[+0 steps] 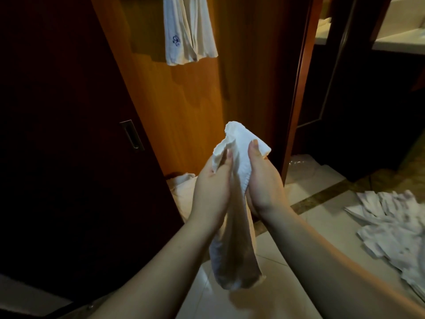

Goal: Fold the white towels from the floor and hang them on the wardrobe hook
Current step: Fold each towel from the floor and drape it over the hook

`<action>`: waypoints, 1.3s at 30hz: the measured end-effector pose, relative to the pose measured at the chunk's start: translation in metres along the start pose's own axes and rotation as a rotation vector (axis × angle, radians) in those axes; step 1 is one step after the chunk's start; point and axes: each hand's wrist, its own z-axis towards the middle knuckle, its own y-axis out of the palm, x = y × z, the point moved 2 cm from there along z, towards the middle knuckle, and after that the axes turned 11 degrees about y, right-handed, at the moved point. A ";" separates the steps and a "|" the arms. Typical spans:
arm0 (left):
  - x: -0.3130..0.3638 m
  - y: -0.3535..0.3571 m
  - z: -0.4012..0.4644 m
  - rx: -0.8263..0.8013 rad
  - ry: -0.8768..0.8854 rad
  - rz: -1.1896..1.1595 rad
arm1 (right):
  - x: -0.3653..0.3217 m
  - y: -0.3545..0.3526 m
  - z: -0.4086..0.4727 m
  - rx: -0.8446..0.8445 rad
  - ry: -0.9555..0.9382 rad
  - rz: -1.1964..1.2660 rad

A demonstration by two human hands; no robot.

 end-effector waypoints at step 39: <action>0.009 -0.037 0.030 -0.472 -0.057 -0.012 | -0.020 -0.005 0.001 -0.272 -0.376 -0.659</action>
